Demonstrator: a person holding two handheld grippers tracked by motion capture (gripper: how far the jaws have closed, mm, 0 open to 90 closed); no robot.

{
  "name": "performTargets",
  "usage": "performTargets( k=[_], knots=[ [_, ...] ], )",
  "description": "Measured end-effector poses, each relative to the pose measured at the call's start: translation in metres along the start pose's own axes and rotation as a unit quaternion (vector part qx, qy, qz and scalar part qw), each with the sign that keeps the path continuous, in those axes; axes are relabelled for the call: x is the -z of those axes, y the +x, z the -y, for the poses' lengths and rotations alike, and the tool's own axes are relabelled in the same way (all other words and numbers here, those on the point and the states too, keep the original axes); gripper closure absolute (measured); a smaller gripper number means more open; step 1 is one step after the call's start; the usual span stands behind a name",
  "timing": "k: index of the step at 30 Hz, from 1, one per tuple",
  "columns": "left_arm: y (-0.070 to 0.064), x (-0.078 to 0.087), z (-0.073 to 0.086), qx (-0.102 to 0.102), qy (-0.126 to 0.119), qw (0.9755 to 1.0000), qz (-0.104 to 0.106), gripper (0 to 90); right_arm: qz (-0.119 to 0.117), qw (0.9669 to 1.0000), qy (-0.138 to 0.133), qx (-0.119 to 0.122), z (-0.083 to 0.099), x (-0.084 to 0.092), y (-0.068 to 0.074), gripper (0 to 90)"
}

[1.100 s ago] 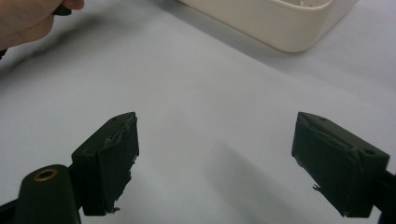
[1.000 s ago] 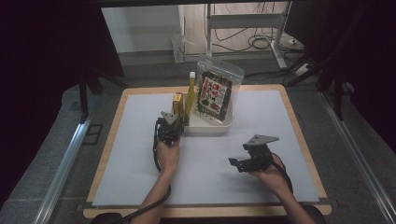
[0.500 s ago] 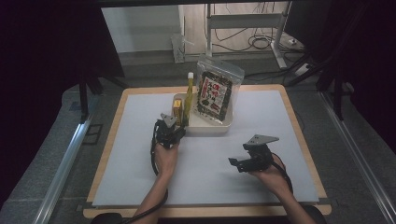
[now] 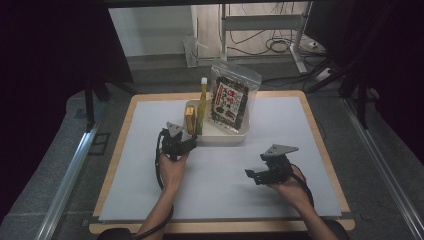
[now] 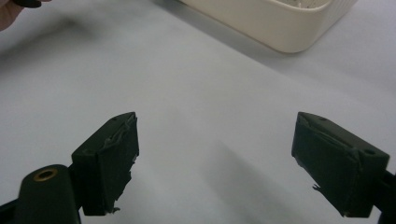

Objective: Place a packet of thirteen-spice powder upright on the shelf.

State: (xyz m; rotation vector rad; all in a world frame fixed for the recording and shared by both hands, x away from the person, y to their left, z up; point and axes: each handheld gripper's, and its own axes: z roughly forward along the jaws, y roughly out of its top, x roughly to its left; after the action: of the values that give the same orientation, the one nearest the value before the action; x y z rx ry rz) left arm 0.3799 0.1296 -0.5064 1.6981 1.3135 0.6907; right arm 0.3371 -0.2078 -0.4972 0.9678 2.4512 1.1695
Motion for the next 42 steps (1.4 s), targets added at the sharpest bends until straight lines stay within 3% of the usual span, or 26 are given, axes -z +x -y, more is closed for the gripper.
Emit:
performTargets(
  k=[8,16,35,42],
  knots=[
    [0.001,0.001,-0.001,-0.007,0.019,0.9990,0.041,19.2,0.003,1.0000,-0.002,0.007,0.001,0.000,-0.001,15.0],
    [0.001,0.005,-0.002,-0.009,0.035,0.9956,0.086,11.4,0.002,1.0000,-0.006,0.006,0.001,0.001,-0.002,14.6],
    [-0.003,0.023,-0.006,-0.032,0.056,0.9916,0.112,6.9,0.001,0.9999,-0.016,0.004,0.001,0.003,-0.002,13.5],
    [-0.003,0.028,-0.006,-0.043,0.064,0.9891,0.126,6.0,0.001,0.9999,-0.014,0.006,0.001,0.002,-0.002,12.4]
  ],
)
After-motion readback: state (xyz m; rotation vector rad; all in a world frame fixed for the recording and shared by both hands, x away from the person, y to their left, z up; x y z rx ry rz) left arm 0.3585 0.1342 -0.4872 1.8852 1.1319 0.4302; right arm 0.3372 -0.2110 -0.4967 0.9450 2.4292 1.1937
